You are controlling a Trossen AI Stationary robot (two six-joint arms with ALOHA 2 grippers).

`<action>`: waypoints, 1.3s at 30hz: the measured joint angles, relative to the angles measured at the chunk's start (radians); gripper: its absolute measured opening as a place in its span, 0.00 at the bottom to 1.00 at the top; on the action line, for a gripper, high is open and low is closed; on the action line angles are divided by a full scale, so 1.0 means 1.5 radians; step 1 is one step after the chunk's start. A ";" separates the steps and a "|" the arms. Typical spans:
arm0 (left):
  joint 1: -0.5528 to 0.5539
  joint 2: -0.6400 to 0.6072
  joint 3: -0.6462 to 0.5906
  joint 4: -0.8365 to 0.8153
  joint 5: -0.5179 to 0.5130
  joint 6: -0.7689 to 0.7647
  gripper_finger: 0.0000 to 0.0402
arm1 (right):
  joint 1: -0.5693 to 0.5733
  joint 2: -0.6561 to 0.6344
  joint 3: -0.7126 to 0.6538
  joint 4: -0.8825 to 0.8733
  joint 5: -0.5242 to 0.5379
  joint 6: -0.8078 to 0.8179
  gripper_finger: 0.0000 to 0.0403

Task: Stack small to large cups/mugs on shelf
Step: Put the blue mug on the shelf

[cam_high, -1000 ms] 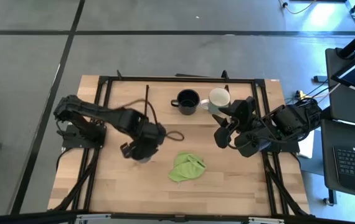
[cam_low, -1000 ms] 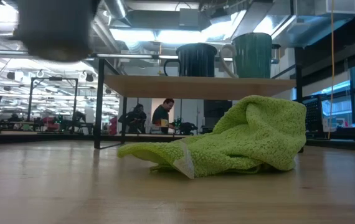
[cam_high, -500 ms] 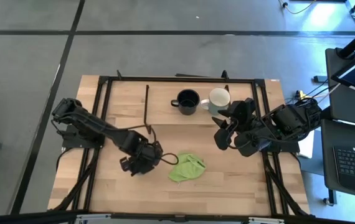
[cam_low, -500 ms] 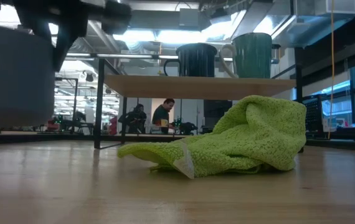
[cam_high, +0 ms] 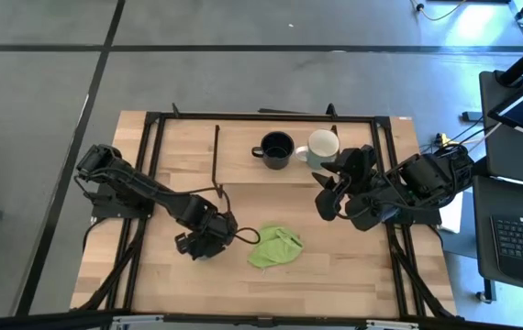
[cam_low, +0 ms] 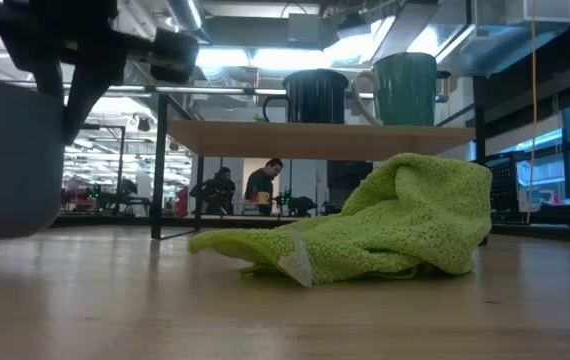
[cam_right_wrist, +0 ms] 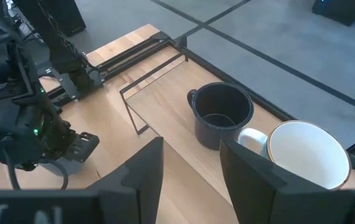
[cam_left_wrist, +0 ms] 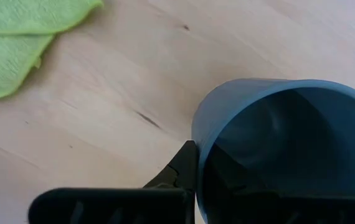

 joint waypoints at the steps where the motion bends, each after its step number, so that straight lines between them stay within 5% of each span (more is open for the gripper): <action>1: 0.000 0.000 -0.005 0.001 0.000 0.002 0.01 | 0.000 0.000 0.000 0.000 0.000 0.000 0.40; 19: -0.002 0.011 -0.029 0.011 -0.001 0.035 0.07 | 0.000 0.000 0.000 0.000 0.001 -0.003 0.40; 28: 0.002 0.010 0.018 -0.009 -0.067 0.014 0.11 | 0.000 0.000 0.000 0.000 0.002 -0.005 0.40; 35: 0.001 0.009 0.076 -0.094 -0.065 -0.040 0.11 | 0.000 0.000 0.000 0.000 0.002 -0.010 0.40; 39: 0.004 0.007 0.108 -0.166 -0.065 -0.179 0.12 | 0.000 0.000 0.000 0.000 0.002 -0.017 0.40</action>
